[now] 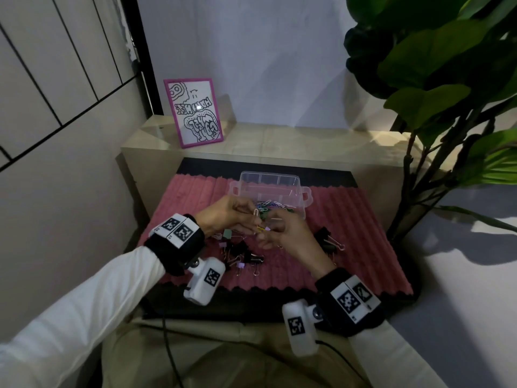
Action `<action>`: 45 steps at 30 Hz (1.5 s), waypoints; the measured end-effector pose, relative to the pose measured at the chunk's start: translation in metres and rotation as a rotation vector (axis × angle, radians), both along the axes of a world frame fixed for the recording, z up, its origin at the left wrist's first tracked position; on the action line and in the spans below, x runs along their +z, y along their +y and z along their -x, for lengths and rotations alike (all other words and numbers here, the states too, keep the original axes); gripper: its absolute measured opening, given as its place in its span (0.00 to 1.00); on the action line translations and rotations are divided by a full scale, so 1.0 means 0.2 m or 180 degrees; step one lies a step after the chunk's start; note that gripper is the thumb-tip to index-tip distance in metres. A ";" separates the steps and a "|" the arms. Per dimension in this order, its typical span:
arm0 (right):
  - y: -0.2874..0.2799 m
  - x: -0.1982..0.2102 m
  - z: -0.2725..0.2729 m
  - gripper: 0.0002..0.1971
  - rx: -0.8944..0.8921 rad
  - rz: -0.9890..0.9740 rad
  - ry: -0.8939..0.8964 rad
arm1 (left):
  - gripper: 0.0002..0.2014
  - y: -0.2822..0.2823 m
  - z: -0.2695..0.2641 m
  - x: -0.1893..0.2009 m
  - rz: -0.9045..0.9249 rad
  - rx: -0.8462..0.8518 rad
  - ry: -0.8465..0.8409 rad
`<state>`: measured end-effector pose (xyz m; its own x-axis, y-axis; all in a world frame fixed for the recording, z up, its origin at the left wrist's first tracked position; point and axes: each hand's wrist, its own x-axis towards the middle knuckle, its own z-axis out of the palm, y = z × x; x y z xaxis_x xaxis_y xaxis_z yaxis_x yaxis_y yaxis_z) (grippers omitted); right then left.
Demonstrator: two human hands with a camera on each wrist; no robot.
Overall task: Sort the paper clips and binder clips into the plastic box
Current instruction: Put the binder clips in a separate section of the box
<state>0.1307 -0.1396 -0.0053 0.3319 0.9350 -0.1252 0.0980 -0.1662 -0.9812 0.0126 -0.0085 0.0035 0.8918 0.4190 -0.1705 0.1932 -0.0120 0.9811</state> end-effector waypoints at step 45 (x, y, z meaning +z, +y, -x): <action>0.21 0.12 -0.27 0.14 0.0099 0.0301 -0.2847 | 0.16 0.23 0.01 0.18 -0.2521 -0.0540 0.1044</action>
<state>0.1846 -0.0985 0.0189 0.3170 0.9441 0.0907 0.8245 -0.2270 -0.5184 0.0106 0.0366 0.0399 0.9099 0.3889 -0.1445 0.3983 -0.7209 0.5672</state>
